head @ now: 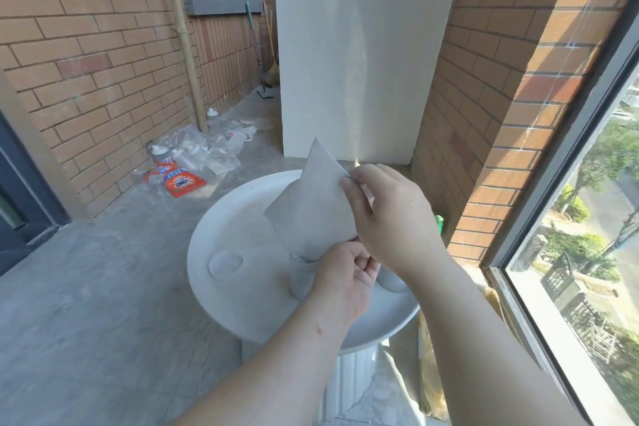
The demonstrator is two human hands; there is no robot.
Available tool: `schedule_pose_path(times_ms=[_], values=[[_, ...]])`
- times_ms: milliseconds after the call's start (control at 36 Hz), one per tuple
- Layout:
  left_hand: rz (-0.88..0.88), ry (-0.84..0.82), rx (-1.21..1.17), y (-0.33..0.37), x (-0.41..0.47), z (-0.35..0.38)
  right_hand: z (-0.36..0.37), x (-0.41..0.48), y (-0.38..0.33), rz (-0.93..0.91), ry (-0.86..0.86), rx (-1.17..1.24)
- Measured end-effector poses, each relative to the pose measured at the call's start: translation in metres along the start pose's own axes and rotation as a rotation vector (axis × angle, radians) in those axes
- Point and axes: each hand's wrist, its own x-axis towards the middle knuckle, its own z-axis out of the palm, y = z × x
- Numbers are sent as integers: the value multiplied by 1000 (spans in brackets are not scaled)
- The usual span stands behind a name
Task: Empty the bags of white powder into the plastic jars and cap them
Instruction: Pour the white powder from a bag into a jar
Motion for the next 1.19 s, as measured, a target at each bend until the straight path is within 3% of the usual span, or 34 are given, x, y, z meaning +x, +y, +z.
schedule_pose_path(times_ms=[472, 694, 1194], values=[[12, -72, -8, -4, 10, -7, -2, 11, -10, 4, 0, -1], [10, -63, 75, -7, 17, -11, 1, 10, -12, -1, -78, -19], [-55, -12, 122, -9, 19, -13, -2, 13, -16, 38, -62, 31]])
